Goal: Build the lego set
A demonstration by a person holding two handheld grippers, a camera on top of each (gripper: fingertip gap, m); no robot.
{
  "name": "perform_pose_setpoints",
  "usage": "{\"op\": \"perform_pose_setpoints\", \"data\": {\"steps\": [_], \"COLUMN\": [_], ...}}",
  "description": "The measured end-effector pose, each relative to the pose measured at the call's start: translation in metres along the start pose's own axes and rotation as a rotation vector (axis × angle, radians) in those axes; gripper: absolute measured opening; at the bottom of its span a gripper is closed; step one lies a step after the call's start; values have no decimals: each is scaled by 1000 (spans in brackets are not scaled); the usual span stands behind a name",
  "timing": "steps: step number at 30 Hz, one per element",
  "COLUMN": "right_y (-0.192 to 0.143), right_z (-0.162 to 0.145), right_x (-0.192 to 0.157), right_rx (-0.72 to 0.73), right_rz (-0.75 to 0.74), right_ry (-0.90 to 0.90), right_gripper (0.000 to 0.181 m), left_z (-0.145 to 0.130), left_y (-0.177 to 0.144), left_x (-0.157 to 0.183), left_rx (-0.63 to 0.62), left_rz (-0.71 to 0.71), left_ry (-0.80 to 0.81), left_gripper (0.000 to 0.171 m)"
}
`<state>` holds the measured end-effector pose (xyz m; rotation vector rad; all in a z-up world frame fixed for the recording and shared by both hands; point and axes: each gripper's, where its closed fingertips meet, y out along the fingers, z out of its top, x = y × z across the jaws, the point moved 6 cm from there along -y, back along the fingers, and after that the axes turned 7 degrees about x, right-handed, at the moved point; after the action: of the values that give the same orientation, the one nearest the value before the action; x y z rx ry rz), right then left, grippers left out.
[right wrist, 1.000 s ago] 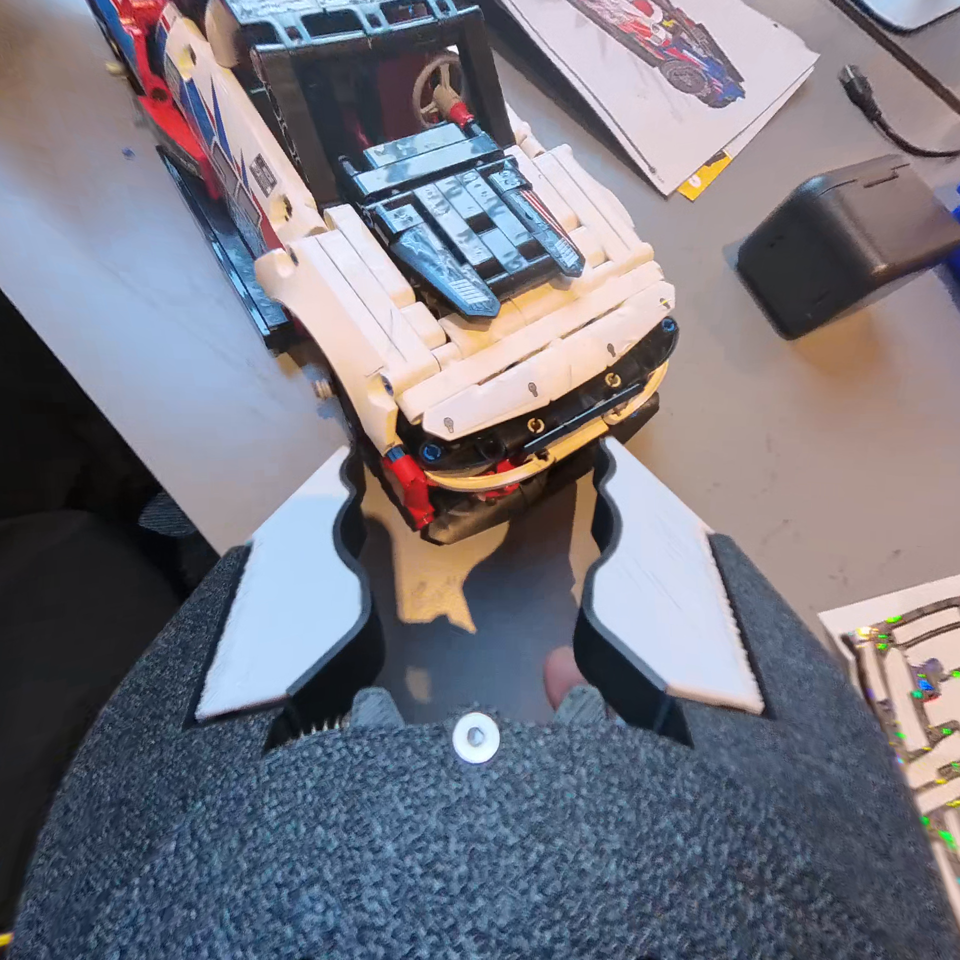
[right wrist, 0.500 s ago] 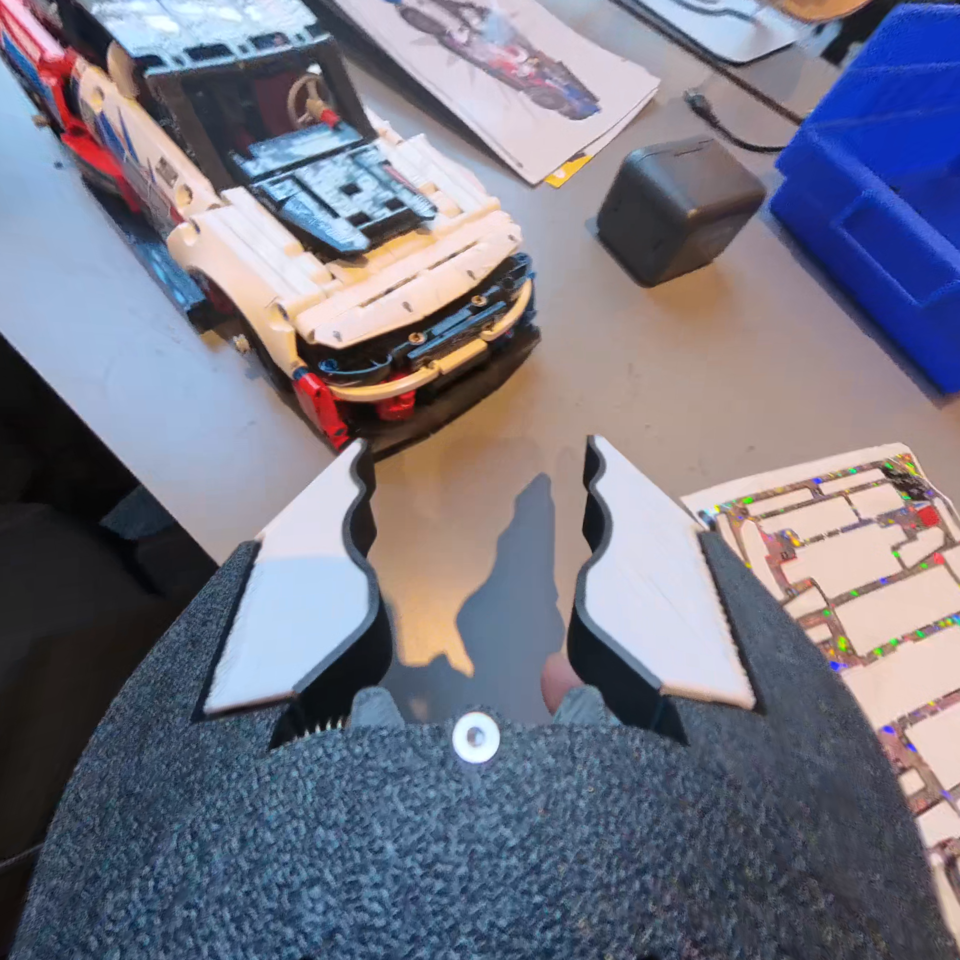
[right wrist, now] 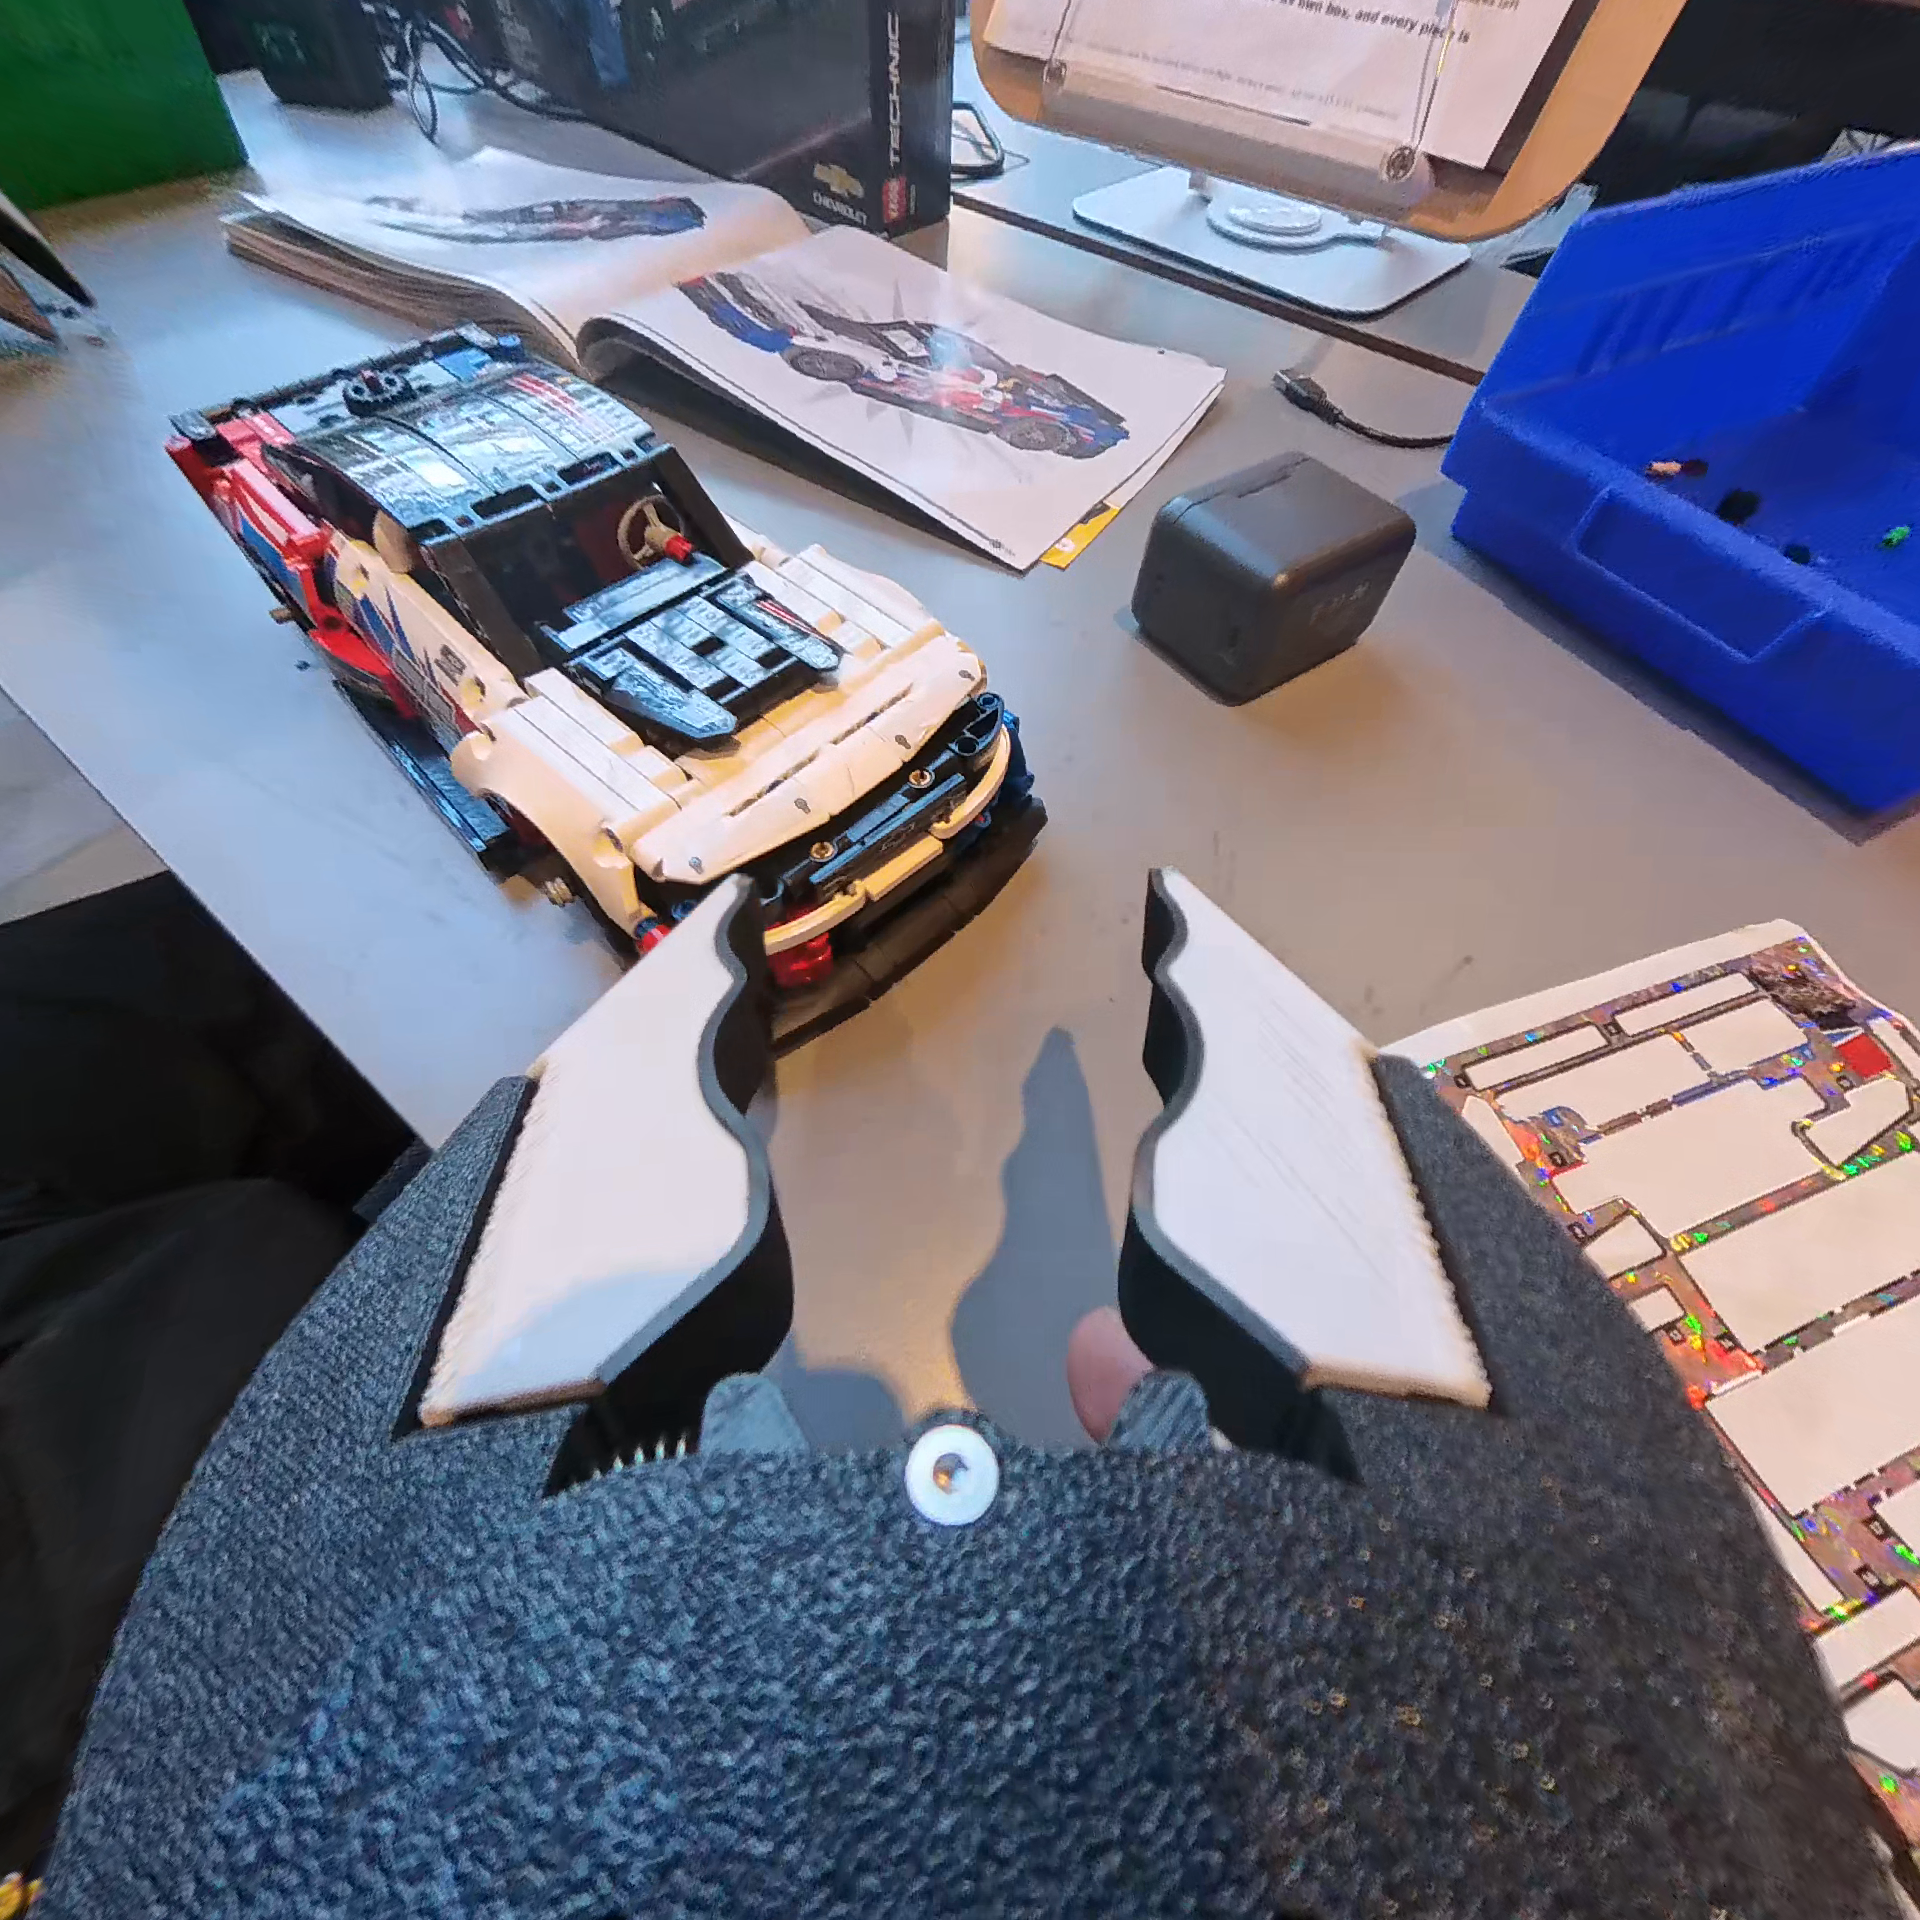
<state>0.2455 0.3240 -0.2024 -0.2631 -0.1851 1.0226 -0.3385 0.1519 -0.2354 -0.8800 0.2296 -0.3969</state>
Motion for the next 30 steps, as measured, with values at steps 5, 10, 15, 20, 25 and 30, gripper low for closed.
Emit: {"op": "perform_pose_setpoints", "data": {"steps": [5,10,15,20,25,30], "right_y": [-5,-5,-7,1,17,12], "right_z": [8,18,36,62,62,45], "right_x": [-3,-10,-31,-98,-183,-248], "right_rx": [17,49,106,171,92,69], "right_rz": [2,29,86,267,359,384], "right_ry": [-1,12,16,-10,-295,-524], "right_gripper": [68,68,62,53,46,32], "left_z": [3,2,0,33,76,90], "left_y": [7,7,4,-9,-13,-14], "left_x": [2,2,5,45,160,268], "left_rx": [-18,-10,-1,223,405,429], "left_rz": [-56,-55,-15,-152,-651,-995], "left_ry": [0,-15,14,-64,-205,-200], "left_gripper": [24,4,3,3,3,4]}}
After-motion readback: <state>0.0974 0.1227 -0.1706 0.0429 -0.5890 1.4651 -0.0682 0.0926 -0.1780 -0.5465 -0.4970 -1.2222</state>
